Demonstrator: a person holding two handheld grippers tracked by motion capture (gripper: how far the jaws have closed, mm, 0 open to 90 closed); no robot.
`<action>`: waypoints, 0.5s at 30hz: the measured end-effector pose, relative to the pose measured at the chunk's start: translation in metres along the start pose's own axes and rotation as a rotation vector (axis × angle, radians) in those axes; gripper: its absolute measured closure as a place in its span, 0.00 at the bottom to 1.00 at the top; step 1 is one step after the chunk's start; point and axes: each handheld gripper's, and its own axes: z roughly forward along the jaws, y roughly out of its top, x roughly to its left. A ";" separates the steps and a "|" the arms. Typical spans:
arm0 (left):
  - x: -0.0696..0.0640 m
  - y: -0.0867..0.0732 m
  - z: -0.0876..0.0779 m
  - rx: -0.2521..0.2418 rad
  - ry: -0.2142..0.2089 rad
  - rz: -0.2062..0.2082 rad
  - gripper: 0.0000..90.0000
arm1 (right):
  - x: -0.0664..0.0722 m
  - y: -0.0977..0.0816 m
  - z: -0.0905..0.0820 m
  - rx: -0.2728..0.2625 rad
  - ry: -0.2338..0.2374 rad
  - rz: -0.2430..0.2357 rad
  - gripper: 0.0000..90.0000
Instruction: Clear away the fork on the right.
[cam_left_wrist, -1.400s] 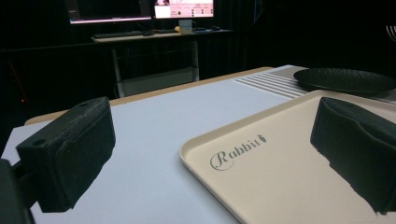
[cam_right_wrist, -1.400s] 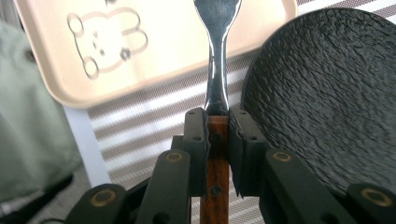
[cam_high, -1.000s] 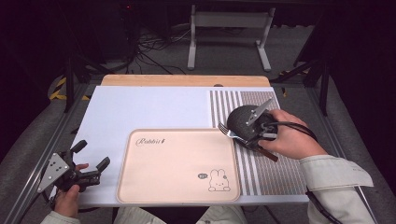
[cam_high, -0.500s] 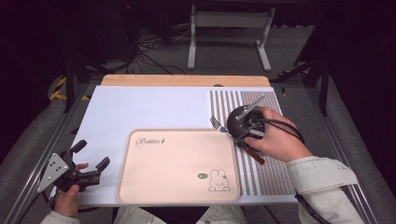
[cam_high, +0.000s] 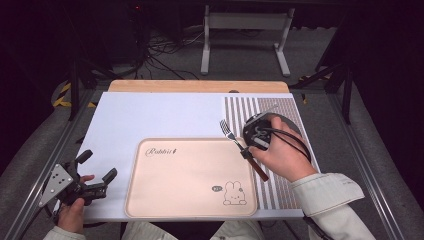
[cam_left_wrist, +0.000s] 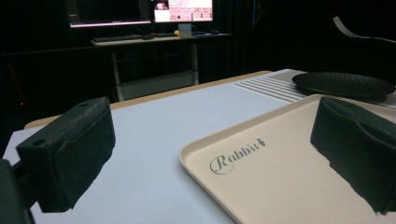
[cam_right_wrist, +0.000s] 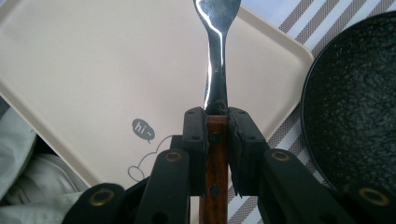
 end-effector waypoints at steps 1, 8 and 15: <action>0.000 0.000 0.000 0.000 -0.001 0.001 0.01 | 0.001 0.000 0.001 0.002 -0.008 0.020 0.88; 0.000 0.000 0.000 0.000 -0.001 0.000 0.01 | 0.005 0.002 0.010 0.013 -0.011 0.113 0.87; 0.000 0.000 0.000 -0.005 0.000 0.002 0.01 | 0.008 0.002 0.022 0.047 -0.025 0.187 0.88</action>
